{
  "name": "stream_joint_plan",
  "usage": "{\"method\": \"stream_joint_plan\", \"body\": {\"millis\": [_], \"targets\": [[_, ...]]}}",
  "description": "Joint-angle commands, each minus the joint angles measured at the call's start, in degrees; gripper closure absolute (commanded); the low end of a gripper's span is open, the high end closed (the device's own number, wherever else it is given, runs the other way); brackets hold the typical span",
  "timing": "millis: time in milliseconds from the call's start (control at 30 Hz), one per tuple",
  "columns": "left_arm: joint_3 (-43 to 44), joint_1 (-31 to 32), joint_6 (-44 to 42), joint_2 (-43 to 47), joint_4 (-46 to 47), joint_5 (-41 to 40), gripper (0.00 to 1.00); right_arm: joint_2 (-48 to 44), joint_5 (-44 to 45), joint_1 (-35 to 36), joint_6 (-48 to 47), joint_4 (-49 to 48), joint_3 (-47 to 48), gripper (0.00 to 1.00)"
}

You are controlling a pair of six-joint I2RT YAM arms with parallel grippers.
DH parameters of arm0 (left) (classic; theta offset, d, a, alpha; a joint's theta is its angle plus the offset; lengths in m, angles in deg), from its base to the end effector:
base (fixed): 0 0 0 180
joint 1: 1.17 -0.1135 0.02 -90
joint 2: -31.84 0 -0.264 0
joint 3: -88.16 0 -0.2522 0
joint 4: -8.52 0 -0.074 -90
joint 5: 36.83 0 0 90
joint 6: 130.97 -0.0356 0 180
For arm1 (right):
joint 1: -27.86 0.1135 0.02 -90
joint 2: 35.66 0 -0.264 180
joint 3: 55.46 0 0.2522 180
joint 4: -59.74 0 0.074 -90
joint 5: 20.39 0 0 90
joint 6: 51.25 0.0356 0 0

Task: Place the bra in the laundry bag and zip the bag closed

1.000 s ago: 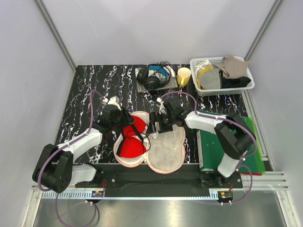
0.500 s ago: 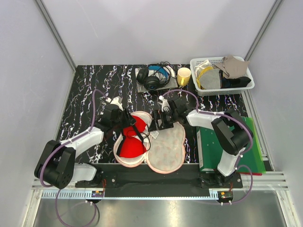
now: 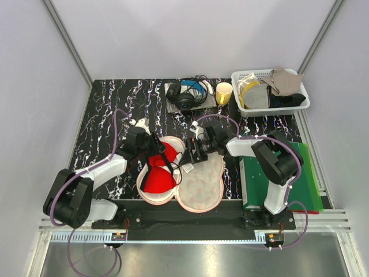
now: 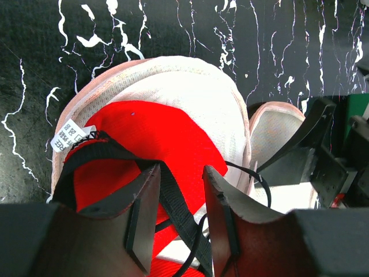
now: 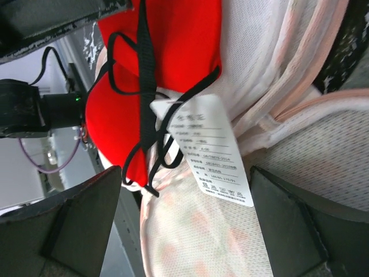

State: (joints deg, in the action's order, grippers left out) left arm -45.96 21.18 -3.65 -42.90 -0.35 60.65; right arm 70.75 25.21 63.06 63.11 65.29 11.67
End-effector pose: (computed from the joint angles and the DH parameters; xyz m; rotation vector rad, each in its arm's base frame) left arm 0.2367 -0.1023 0.1796 -0.2283 2.3080 -0.6973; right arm 0.2801 0.2281 0.1370 -0.6524 2.4255 1.3887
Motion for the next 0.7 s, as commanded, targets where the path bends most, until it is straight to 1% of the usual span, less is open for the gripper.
{"method": "stream_joint_plan", "body": {"millis": [0,67,100,133,167,267,300,367,433,467,533,567,600,667], "targets": [[0.31,-0.02,-0.06,0.56,3.55,0.60,0.60,-2.52,-4.02,0.22,6.13,-7.60,-2.56,0.02],[0.40,-0.02,0.03,0.56,3.55,0.69,0.60,-2.78,-4.73,0.22,8.50,-10.33,-3.61,0.09],[0.40,-0.02,0.12,0.65,3.55,0.86,0.60,-2.79,-5.16,0.22,9.47,-10.95,-3.88,0.17],[0.40,0.15,0.12,0.74,3.64,1.04,0.60,-2.96,-6.04,0.31,10.78,-13.82,-4.49,0.26],[0.49,0.15,0.03,0.82,3.55,1.04,0.60,-3.40,-6.13,0.22,13.67,-15.33,-5.71,0.31],[0.66,0.15,0.03,0.65,3.55,1.22,0.60,-4.45,-5.79,0.31,19.47,-21.40,-8.17,0.40],[0.58,0.33,0.03,0.65,3.47,1.22,0.60,-4.72,-5.17,0.39,20.89,-23.06,-8.71,0.45],[0.75,0.59,0.03,0.65,3.55,1.13,0.60,-4.81,-4.03,0.48,23.70,-23.26,-9.24,0.63],[1.28,0.94,-0.05,0.65,3.11,1.21,0.60,-4.46,-2.71,1.01,25.55,-23.26,-9.24,0.73],[1.54,1.03,-0.06,0.82,2.85,1.22,0.60,-3.85,-2.10,1.18,27.74,-23.26,-9.42,0.83],[2.42,1.47,0.12,2.14,1.36,0.52,0.58,-3.14,-1.22,1.36,30.56,-25.26,-9.86,0.92],[2.68,1.64,0.21,2.84,0.83,-0.10,0.57,-2.62,-0.78,1.36,34.57,-27.11,-11.34,0.96],[3.12,1.73,0.03,4.50,-1.09,-0.89,0.55,-2.35,-0.34,1.36,36.18,-30.87,-11.96,0.98],[5.23,1.82,-0.49,6.18,-4.16,-4.13,0.50,-1.74,0.72,1.36,39.52,-33.09,-13.28,1.00]]}}
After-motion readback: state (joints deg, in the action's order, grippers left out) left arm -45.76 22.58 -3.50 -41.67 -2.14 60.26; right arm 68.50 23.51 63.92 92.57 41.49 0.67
